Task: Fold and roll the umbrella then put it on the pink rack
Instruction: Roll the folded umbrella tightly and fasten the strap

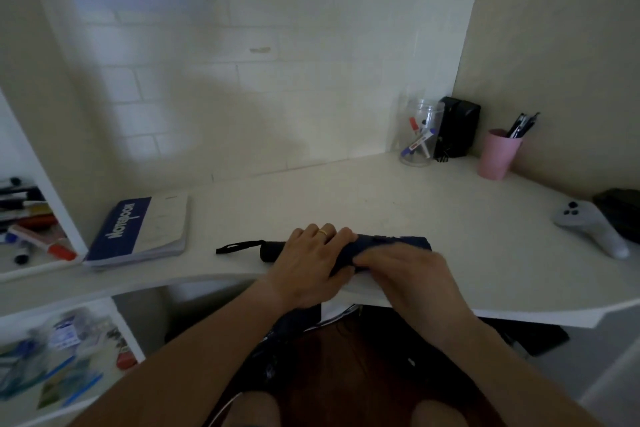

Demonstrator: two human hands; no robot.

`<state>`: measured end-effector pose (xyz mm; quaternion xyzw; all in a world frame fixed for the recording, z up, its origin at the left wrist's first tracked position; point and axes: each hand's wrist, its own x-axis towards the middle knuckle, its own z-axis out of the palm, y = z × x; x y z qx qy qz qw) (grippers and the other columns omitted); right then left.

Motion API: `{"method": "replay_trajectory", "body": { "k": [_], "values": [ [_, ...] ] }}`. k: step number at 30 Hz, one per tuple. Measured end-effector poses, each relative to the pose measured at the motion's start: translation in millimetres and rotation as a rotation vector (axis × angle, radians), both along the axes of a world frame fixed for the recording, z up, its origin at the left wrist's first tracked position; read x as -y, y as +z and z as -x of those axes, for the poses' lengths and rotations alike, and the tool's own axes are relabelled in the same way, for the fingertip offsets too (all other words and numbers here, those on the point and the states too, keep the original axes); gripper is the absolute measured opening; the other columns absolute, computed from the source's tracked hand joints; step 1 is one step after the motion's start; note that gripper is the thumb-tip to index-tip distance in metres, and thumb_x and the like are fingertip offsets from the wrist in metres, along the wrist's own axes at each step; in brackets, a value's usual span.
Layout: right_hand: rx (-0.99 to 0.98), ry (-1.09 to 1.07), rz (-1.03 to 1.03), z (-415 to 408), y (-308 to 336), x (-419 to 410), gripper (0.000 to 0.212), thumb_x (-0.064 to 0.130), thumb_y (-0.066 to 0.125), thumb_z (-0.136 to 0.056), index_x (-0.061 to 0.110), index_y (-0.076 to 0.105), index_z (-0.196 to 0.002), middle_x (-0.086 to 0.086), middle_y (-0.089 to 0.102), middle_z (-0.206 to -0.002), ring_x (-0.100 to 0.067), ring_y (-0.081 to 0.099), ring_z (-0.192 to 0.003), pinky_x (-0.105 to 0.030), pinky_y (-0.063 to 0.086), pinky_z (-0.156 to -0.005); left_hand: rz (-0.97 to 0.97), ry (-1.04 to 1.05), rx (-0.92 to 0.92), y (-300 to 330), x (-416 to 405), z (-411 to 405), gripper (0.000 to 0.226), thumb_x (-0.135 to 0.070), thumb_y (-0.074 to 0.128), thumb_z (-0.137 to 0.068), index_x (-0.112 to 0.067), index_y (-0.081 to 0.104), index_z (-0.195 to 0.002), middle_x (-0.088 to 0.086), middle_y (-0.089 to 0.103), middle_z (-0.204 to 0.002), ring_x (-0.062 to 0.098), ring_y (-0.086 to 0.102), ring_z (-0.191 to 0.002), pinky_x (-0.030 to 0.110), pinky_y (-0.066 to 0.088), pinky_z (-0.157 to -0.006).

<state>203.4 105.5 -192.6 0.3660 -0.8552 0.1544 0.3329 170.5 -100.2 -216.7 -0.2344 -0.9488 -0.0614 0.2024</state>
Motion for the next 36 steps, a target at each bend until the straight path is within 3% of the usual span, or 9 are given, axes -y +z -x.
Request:
{"method": "replay_trajectory", "body": {
  "k": [5, 9, 11, 16, 20, 25, 31, 36],
  "values": [
    [0.146, -0.042, 0.344, 33, 28, 1, 0.022, 0.008, 0.075, -0.084, 0.025, 0.081, -0.097, 0.011, 0.079, -0.094, -0.006, 0.072, -0.073, -0.03, 0.061, -0.07, -0.031, -0.019, 0.053, 8, -2, -5, 0.038, -0.055, 0.037, -0.095, -0.028, 0.048, -0.12, -0.003, 0.048, -0.104, 0.02, 0.05, -0.088, 0.04, 0.044, -0.08],
    [0.31, -0.079, 0.483, 52, 23, 3, 0.017, 0.01, 0.074, -0.086, 0.024, 0.081, -0.093, 0.015, 0.077, -0.088, -0.004, 0.071, -0.072, -0.031, 0.061, -0.07, -0.007, -0.024, 0.027, 3, -1, -2, 0.05, -0.052, 0.04, -0.096, -0.021, 0.047, -0.135, 0.001, 0.049, -0.113, 0.02, 0.054, -0.092, 0.039, 0.05, -0.079],
    [0.335, -0.087, 0.507, 57, 23, 3, 0.015, 0.011, 0.074, -0.085, 0.023, 0.08, -0.092, 0.016, 0.075, -0.083, -0.003, 0.07, -0.071, -0.03, 0.06, -0.069, 0.03, -0.002, 0.011, -1, -1, 1, 0.06, -0.053, 0.039, -0.097, -0.016, 0.042, -0.145, 0.004, 0.05, -0.119, 0.021, 0.056, -0.096, 0.039, 0.051, -0.079],
    [0.317, -0.079, 0.473, 56, 31, -5, 0.016, 0.009, 0.075, -0.084, 0.024, 0.077, -0.088, 0.018, 0.074, -0.082, 0.001, 0.069, -0.076, -0.012, 0.053, -0.067, 0.035, 0.022, 0.014, 1, 0, 13, 0.049, -0.053, 0.036, -0.099, -0.02, 0.049, -0.132, 0.008, 0.047, -0.117, 0.025, 0.057, -0.086, 0.036, 0.049, -0.07],
    [0.391, -0.047, 0.434, 44, 29, -18, 0.015, 0.008, 0.076, -0.084, 0.022, 0.075, -0.089, 0.013, 0.076, -0.084, 0.002, 0.07, -0.08, -0.009, 0.053, -0.07, 0.059, 0.047, -0.03, -2, -1, 24, 0.051, -0.051, 0.038, -0.1, -0.026, 0.038, -0.145, 0.01, 0.057, -0.116, 0.028, 0.059, -0.094, 0.04, 0.05, -0.077],
    [0.499, -0.017, 0.384, 24, 14, -31, 0.017, 0.011, 0.074, -0.088, 0.026, 0.073, -0.097, 0.011, 0.075, -0.099, -0.002, 0.07, -0.091, -0.026, 0.059, -0.077, 0.007, 0.075, -0.076, -9, -7, 22, 0.059, -0.053, 0.04, -0.096, -0.029, 0.038, -0.15, 0.006, 0.059, -0.112, 0.026, 0.056, -0.099, 0.04, 0.043, -0.085],
    [0.546, 0.003, 0.396, 6, 14, -34, 0.02, 0.008, 0.076, -0.085, 0.026, 0.074, -0.092, 0.014, 0.076, -0.089, 0.002, 0.072, -0.084, -0.017, 0.058, -0.075, -0.088, 0.046, -0.02, -14, -10, 6, 0.065, -0.053, 0.021, -0.099, -0.023, 0.033, -0.156, 0.001, 0.051, -0.126, 0.019, 0.046, -0.113, 0.039, 0.032, -0.104],
    [0.639, -0.017, 0.52, 8, 13, -38, 0.018, 0.009, 0.077, -0.084, 0.024, 0.074, -0.094, 0.01, 0.078, -0.087, 0.0, 0.073, -0.083, -0.022, 0.06, -0.077, -0.155, -0.008, 0.018, -7, -6, 3, 0.053, -0.053, 0.041, -0.097, -0.027, 0.046, -0.142, -0.002, 0.052, -0.124, 0.017, 0.053, -0.109, 0.034, 0.038, -0.101]
  ]
}}
